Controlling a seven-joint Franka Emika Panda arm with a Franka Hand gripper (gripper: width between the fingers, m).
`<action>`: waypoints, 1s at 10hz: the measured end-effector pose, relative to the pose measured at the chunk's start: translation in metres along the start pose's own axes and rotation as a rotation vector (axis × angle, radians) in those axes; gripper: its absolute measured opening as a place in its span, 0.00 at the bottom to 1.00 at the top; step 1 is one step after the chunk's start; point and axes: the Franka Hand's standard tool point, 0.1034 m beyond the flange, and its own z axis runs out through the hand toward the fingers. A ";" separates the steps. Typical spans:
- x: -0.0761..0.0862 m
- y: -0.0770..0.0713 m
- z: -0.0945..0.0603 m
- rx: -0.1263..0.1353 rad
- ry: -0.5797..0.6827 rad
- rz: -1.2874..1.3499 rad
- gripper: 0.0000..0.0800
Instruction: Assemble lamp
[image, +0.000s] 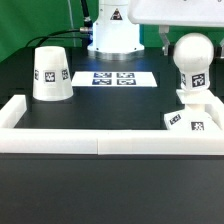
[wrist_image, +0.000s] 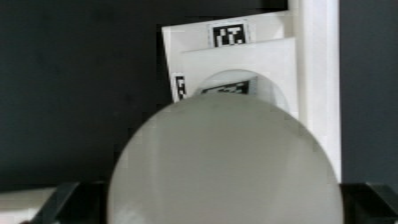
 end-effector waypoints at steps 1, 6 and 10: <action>0.000 0.000 0.000 -0.001 -0.001 0.075 0.72; -0.001 -0.002 -0.001 -0.016 -0.013 0.421 0.72; 0.001 -0.010 -0.001 0.005 -0.025 0.685 0.72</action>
Offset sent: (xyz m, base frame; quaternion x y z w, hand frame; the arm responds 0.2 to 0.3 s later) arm 0.0082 0.0135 -0.0033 -0.0028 -0.0049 0.2316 0.9728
